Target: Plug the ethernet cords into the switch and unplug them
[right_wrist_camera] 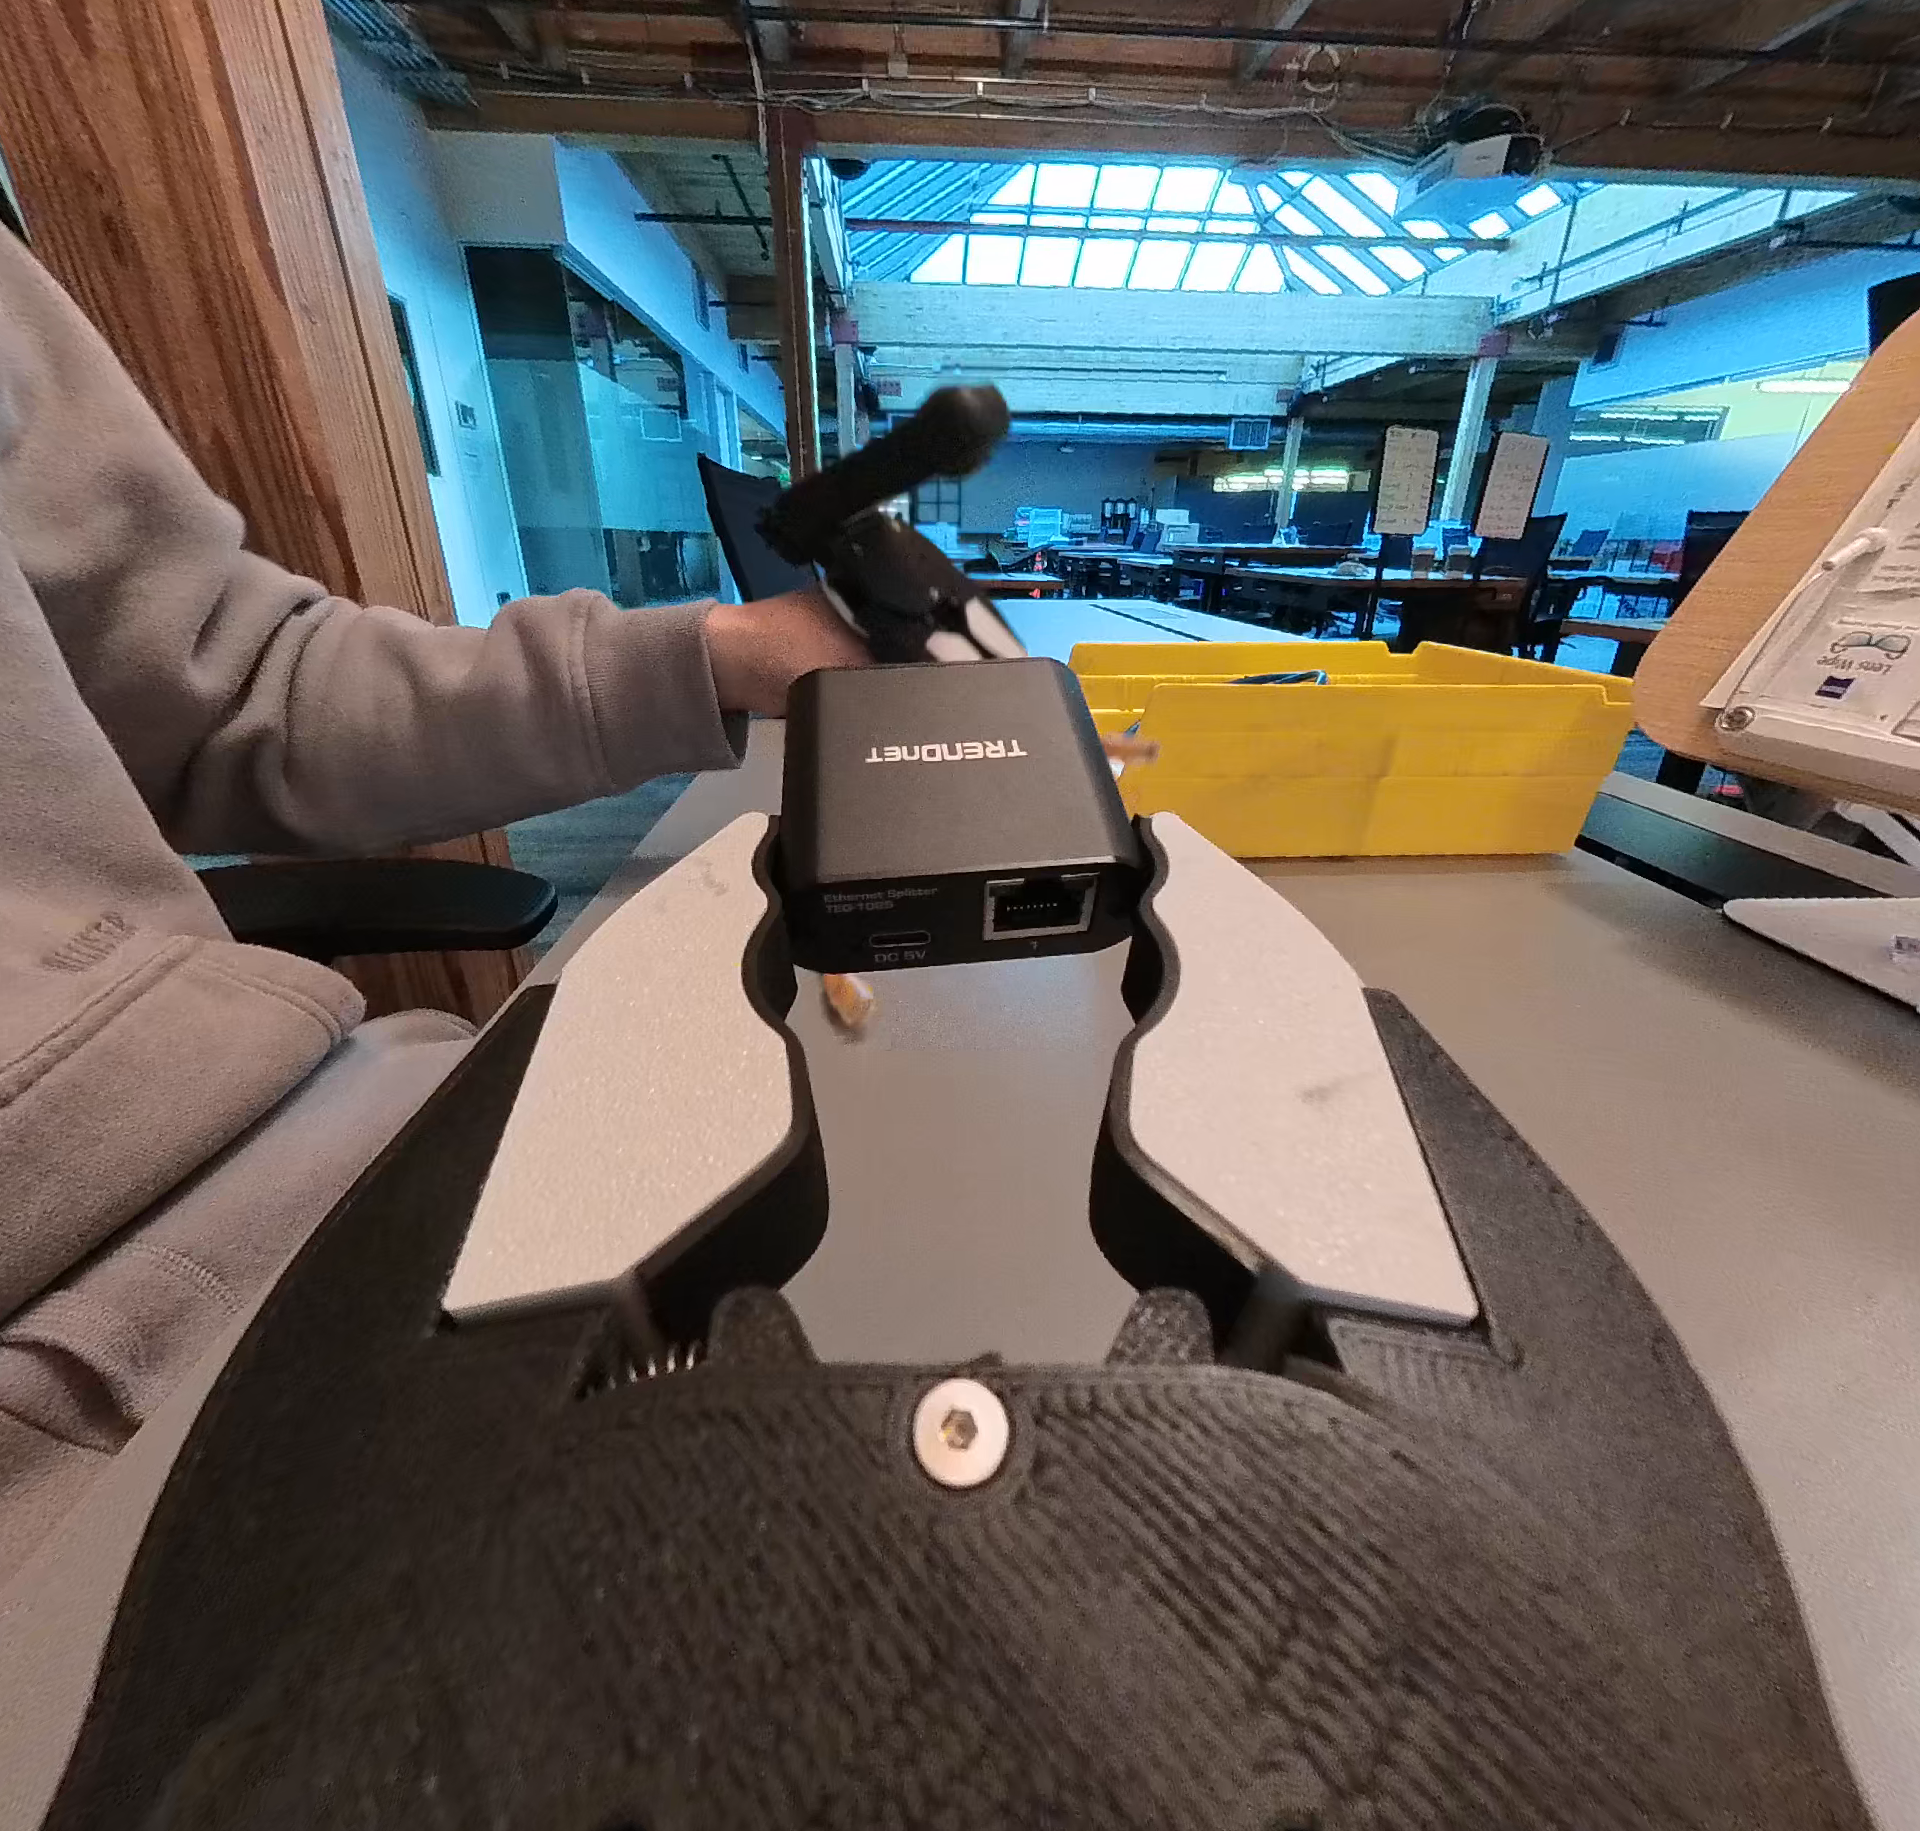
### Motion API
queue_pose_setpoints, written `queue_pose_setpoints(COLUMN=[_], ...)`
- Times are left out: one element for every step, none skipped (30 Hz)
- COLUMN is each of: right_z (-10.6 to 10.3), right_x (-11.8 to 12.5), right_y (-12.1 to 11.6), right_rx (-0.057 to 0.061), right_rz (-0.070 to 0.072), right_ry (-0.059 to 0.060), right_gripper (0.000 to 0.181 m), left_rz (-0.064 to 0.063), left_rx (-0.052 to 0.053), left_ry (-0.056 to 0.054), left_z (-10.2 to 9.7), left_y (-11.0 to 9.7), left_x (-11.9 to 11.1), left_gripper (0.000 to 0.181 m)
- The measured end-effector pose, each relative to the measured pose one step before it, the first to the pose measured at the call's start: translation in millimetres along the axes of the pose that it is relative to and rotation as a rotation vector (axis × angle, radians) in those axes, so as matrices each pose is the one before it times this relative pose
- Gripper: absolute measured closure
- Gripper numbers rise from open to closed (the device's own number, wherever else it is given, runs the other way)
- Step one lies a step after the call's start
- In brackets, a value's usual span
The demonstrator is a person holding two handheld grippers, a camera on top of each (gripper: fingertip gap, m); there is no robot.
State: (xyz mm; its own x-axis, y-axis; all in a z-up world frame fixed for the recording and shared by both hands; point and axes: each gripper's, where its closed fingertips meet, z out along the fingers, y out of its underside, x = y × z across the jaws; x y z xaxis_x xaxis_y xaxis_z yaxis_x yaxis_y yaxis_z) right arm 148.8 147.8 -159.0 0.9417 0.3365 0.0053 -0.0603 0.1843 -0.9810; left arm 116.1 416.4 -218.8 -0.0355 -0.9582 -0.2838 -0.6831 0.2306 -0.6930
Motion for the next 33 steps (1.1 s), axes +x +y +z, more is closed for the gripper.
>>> queue_pose_setpoints(right_z=[-0.08, -0.13, -0.11, -0.19, -0.31, -0.35, -0.42, -0.56, -0.57, -0.53, -0.41, -0.16, -0.12, 0.24, 0.29, 0.56, 0.36, 0.24, 0.00, -0.09, -0.19, -0.05, -0.06, 0.07, 0.00, 0.19, 0.01, 0.10, 0.04, -0.07, -0.06, -0.23, -0.21], right_x=[-0.15, 0.04, 0.25, 0.09, 0.17, 0.30, 0.26, 0.45, 0.32, 0.09, 0.35, 0.19, -0.74, -0.23, -0.26, -0.52, -0.19, -0.22, -0.38, 0.07, 0.04, -0.04, 0.06, -0.30, -0.22, -0.16, -0.42, -0.09, 0.20, 0.04, -0.28, -0.02, 0.30], right_y=[-0.17, -0.13, -0.12, -0.22, -0.32, -0.51, -0.57, -0.65, -0.58, -0.71, -0.42, -0.23, -0.15, 0.22, 0.50, 0.53, 0.49, 0.32, 0.01, -0.09, -0.22, -0.03, -0.02, 0.07, 0.09, 0.05, 0.12, 0.06, 0.09, -0.08, -0.09, -0.22, -0.20], right_rx=[0.0010, 0.0007, 0.0014, 0.0020, 0.0025, 0.0037, 0.0047, 0.0050, 0.0052, 0.0054, 0.0036, 0.0020, 0.0009, -0.0018, -0.0036, -0.0041, -0.0042, -0.0025, -0.0001, 0.0012, 0.0013, 0.0009, 0.0000, -0.0004, -0.0006, -0.0008, -0.0008, -0.0009, -0.0005, 0.0004, 0.0012, 0.0019, 0.0017], right_rz=[-0.0009, 0.0000, 0.0010, 0.0017, 0.0014, 0.0012, 0.0014, 0.0020, 0.0029, 0.0022, 0.0021, 0.0007, -0.0020, -0.0024, -0.0020, -0.0011, 0.0001, -0.0003, -0.0014, -0.0011, -0.0003, 0.0000, -0.0005, -0.0016, -0.0024, -0.0020, -0.0010, 0.0010, 0.0020, 0.0011, 0.0007, 0.0003, 0.0002], right_ry=[-0.0004, 0.0008, 0.0005, -0.0008, 0.0009, 0.0014, 0.0007, 0.0013, 0.0007, -0.0014, 0.0015, 0.0002, -0.0038, 0.0000, -0.0005, -0.0028, -0.0015, -0.0022, -0.0013, 0.0012, 0.0009, -0.0001, 0.0012, -0.0010, 0.0002, 0.0003, -0.0023, -0.0014, -0.0001, -0.0012, -0.0022, -0.0006, 0.0025], right_gripper=[0.119, 0.119, 0.119, 0.119, 0.119, 0.119, 0.119, 0.119, 0.119, 0.119, 0.119, 0.119, 0.119, 0.119, 0.119, 0.119, 0.119, 0.119, 0.119, 0.119, 0.119, 0.119, 0.119, 0.119, 0.119, 0.119, 0.119, 0.119, 0.119, 0.119, 0.119, 0.119, 0.119], left_rz=[0.0512, 0.0583, 0.0677, 0.0922, 0.1080, 0.1128, 0.1103, 0.0956, 0.0655, 0.0203, -0.0136, -0.0244, -0.0220, -0.0158, -0.0413, -0.0643, -0.0512, -0.0375, -0.0336, -0.0165, -0.0044, -0.0106, -0.0174, -0.0181, -0.0202, -0.0156, -0.0073, 0.0031, 0.0171, 0.0335, 0.0478, 0.0489, 0.0417], left_rx=[0.0835, 0.1070, 0.1019, 0.0822, 0.0761, 0.0839, 0.0768, 0.0462, 0.0180, 0.0019, 0.0046, 0.0061, 0.0059, -0.0093, -0.0263, -0.0063, 0.0143, -0.0041, -0.0277, -0.0214, -0.0086, -0.0026, 0.0059, 0.0110, 0.0136, 0.0183, 0.0170, 0.0132, 0.0173, 0.0204, 0.0083, 0.0023, 0.0001], left_ry=[-0.0826, -0.0879, -0.0858, -0.0549, -0.0405, -0.0419, -0.0326, 0.0029, 0.0713, 0.0847, 0.1196, 0.1393, 0.0805, 0.0901, 0.1433, 0.0805, 0.0629, 0.0967, 0.0507, 0.0031, 0.0217, 0.0302, 0.0005, -0.0014, 0.0053, -0.0075, -0.0127, -0.0098, -0.0207, -0.0205, -0.0064, -0.0235, -0.0235], left_z=[-9.57, -10.54, -10.26, -8.20, -7.10, -7.76, -7.68, -5.51, -2.54, -0.52, 0.51, 1.57, 2.59, 3.13, 4.03, 5.31, 5.49, 6.10, 6.71, 5.84, 4.97, 4.36, 3.61, 2.82, 1.77, 0.47, -0.20, -0.26, -0.37, -0.69, -0.64, -0.55, -0.19], left_y=[-19.27, -22.42, -21.97, -19.33, -17.59, -18.02, -17.27, -13.10, -8.65, -5.55, -4.78, -3.94, -2.74, 0.37, 2.30, -0.08, -1.77, 1.03, 3.61, 2.78, 1.37, 0.46, -0.73, -0.85, -1.33, -2.44, -2.35, -1.87, -2.63, -3.02, -1.30, -0.57, -0.04], left_x=[-8.63, -8.60, -7.32, -2.41, 0.84, 2.38, 4.60, 10.00, 19.71, 22.40, 27.03, 28.42, 19.04, 17.70, 21.79, 11.76, 9.08, 12.90, 5.78, -0.57, 1.95, 2.82, -1.22, -1.33, -0.21, -1.38, -1.29, -0.13, -0.66, 0.51, 2.90, 0.70, 0.48], left_gripper=[0.177, 0.177, 0.177, 0.177, 0.177, 0.177, 0.178, 0.178, 0.177, 0.177, 0.177, 0.177, 0.177, 0.177, 0.177, 0.177, 0.177, 0.177, 0.177, 0.177, 0.177, 0.177, 0.177, 0.176, 0.175, 0.169, 0.167, 0.165, 0.163, 0.162, 0.162, 0.162, 0.161])
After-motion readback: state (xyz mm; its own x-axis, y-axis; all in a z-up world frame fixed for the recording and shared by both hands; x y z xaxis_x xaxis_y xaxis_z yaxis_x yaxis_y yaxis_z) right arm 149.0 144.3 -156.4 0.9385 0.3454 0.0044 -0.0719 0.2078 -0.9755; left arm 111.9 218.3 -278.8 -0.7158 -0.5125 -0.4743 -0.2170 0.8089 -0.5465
